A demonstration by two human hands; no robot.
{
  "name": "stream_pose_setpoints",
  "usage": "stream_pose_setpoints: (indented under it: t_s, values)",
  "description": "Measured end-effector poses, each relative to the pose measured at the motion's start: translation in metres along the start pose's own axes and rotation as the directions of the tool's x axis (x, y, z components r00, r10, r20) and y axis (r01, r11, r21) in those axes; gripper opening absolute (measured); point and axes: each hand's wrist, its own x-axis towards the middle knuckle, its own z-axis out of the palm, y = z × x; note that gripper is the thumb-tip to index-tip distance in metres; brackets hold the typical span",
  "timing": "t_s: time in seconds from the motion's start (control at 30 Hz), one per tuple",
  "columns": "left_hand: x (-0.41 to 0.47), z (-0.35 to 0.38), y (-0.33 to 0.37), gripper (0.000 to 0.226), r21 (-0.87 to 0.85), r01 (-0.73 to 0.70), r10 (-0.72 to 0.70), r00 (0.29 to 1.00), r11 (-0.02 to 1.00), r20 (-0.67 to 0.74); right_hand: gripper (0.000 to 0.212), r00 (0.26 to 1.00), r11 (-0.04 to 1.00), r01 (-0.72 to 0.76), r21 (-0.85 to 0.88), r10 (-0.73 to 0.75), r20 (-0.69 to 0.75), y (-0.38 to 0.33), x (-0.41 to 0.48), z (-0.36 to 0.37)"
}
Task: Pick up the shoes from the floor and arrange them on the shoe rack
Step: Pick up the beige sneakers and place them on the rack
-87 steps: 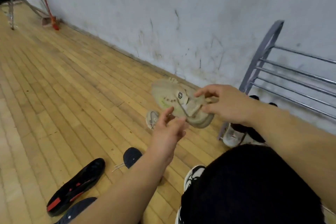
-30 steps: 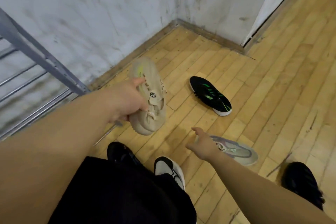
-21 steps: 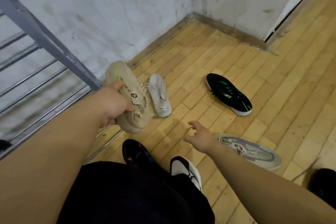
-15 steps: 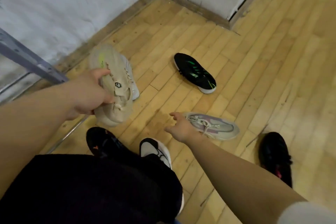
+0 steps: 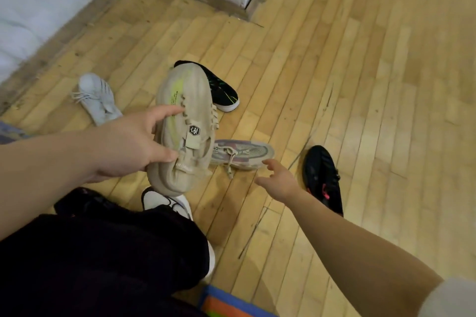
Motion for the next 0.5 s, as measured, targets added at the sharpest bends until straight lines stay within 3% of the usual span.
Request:
stream_pose_setpoints:
  t_s: [0.3,0.5]
  values:
    - [-0.058,-0.074,0.000,0.088,0.099,0.034,0.001,0.942,0.994,-0.336,0.067,0.947,0.963,0.267,0.034,-0.269,0.174,-0.120,0.004,0.055]
    - [-0.104,-0.136,-0.040,0.092,0.005,0.066,-0.055,0.865,0.998,-0.499,0.053,0.817,0.915,0.402,0.043,-0.380,0.433,-0.220,-0.018,0.135]
